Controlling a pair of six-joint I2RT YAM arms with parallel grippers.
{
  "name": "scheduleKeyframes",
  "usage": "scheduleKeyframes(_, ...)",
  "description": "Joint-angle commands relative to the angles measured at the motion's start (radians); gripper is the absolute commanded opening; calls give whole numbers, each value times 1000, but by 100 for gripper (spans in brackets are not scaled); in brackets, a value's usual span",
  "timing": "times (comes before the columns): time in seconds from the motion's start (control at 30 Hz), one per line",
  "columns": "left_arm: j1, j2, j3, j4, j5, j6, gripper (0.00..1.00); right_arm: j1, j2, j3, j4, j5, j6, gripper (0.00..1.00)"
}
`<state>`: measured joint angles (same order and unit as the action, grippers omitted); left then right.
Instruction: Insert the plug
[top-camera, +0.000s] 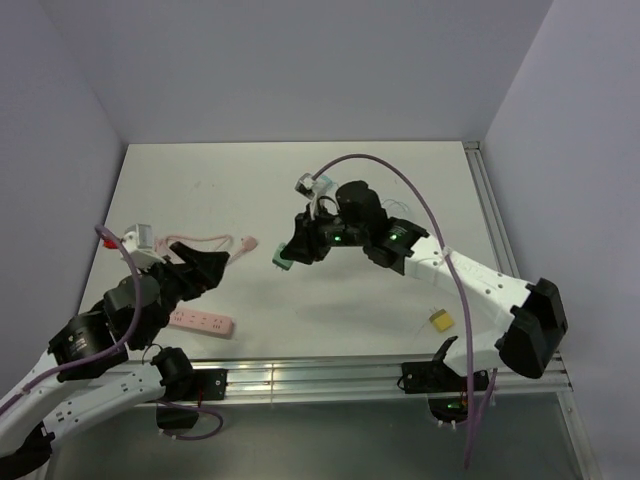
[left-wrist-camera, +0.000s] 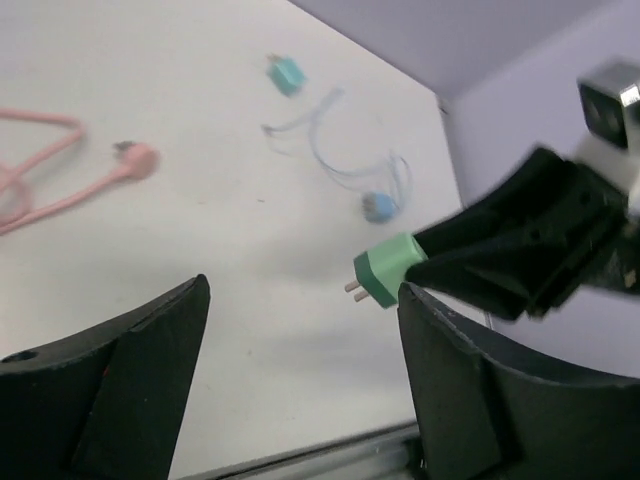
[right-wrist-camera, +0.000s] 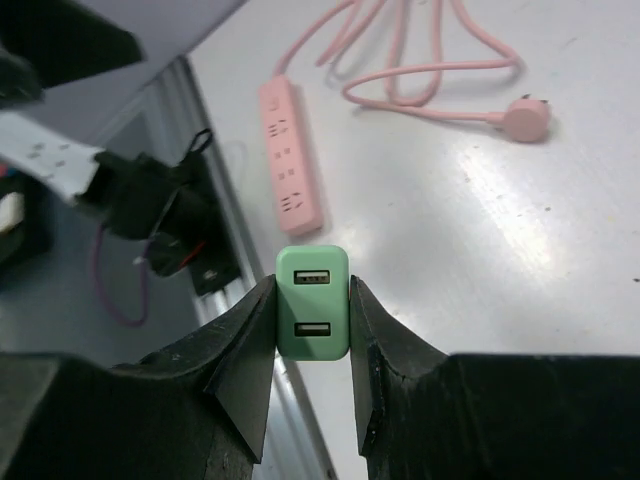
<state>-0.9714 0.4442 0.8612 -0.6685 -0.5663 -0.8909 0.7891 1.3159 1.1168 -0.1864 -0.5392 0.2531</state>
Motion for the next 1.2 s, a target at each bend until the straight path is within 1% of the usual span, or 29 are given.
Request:
scheduleKeyframes(0.0,2,39,94,-277,-325,-258,80,100,93,74,64,207,-31,0)
scheduleKeyframes(0.03,2,75,113,-364,-378,-291,80,126,115,87,92,229,-46,0)
scheduleKeyframes(0.07,2,94,146,-405,-398,-363,79,145,135,93,113,267,-52,0)
scheduleKeyframes(0.13,2,138,180,-515,-467,-465,76,202,198,112,163,286,-84,0)
scheduleKeyframes(0.17,2,180,196,-645,-493,-591,76,220,219,124,171,301,-97,0)
scheduleKeyframes(0.2,2,201,220,-704,-513,-658,76,238,267,138,176,329,-119,0)
scheduleKeyframes(0.23,2,215,222,-703,-532,-643,98,277,290,164,182,337,-130,0)
scheduleKeyframes(0.27,5,231,226,-704,-550,-620,99,295,307,172,191,347,-143,0)
scheduleKeyframes(0.33,8,238,229,-703,-557,-617,99,350,357,198,235,370,-172,0)
scheduleKeyframes(0.4,8,228,225,-703,-564,-625,100,380,403,219,254,390,-187,0)
scheduleKeyframes(0.47,8,189,220,-703,-579,-647,99,415,430,236,272,423,-190,0)
scheduleKeyframes(0.6,8,79,220,-680,-613,-694,100,433,466,199,355,412,-163,0)
scheduleKeyframes(0.7,8,-31,200,-576,-633,-597,99,450,511,209,381,409,-167,0)
scheduleKeyframes(0.73,8,-88,188,-468,-642,-512,100,455,525,230,375,409,-169,0)
scheduleKeyframes(0.77,8,-113,164,-423,-642,-473,99,461,555,242,374,410,-173,0)
scheduleKeyframes(0.83,8,-171,145,-332,-655,-412,99,469,583,282,358,416,-184,0)
scheduleKeyframes(0.87,10,-183,139,-318,-656,-404,99,472,597,299,343,426,-192,0)
scheduleKeyframes(0.97,8,-190,159,-318,-656,-381,100,495,646,350,289,481,-222,0)
scheduleKeyframes(1.03,8,-170,174,-339,-653,-397,100,515,645,325,309,521,-242,0)
scheduleKeyframes(1.13,8,-138,194,-407,-644,-445,99,530,641,296,333,538,-244,0)
scheduleKeyframes(1.17,8,-133,194,-407,-642,-459,100,533,643,295,337,544,-244,0)
